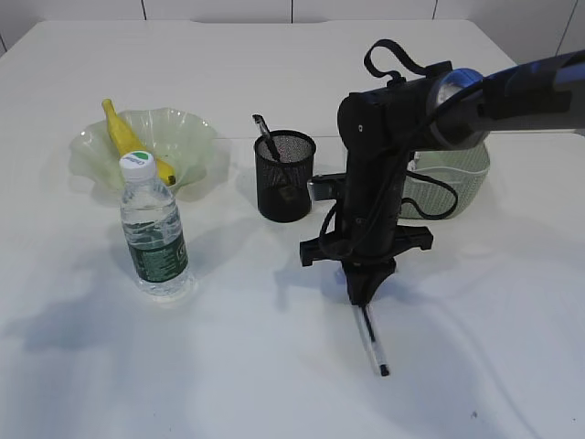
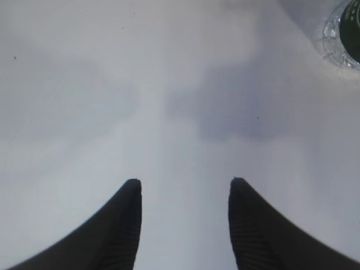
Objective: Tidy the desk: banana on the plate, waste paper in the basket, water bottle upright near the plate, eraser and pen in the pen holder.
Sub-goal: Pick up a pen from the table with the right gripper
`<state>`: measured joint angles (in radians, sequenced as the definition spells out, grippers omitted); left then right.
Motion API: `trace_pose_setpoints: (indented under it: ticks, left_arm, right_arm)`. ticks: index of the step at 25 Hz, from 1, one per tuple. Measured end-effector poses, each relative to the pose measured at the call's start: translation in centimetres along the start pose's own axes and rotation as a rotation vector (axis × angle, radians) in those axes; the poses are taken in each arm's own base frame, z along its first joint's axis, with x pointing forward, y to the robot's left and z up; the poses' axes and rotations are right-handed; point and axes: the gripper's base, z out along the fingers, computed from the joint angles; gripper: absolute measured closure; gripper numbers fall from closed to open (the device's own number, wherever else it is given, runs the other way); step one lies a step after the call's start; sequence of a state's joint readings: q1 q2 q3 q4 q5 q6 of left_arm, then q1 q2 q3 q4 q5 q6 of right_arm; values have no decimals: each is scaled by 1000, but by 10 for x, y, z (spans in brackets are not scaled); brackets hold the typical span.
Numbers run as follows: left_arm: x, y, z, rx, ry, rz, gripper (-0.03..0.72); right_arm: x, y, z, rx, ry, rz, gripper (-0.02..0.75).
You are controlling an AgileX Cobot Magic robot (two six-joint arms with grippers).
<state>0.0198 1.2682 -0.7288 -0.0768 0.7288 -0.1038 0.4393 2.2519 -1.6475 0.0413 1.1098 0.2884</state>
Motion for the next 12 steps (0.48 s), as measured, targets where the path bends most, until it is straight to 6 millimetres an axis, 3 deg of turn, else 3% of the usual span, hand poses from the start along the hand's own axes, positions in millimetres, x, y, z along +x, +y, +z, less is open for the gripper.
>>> trace_pose_setpoints:
  ticks: [3, 8, 12]
  left_arm:
    - [0, 0, 0, 0, 0, 0, 339]
    - [1, 0, 0, -1, 6, 0, 340]
    - [1, 0, 0, -1, 8, 0, 340]
  right_arm:
    - [1, 0, -7, -3, -12, -43, 680]
    - [3, -1, -50, -34, -161, -102, 680]
    - [17, -4, -75, -58, -273, -134, 680]
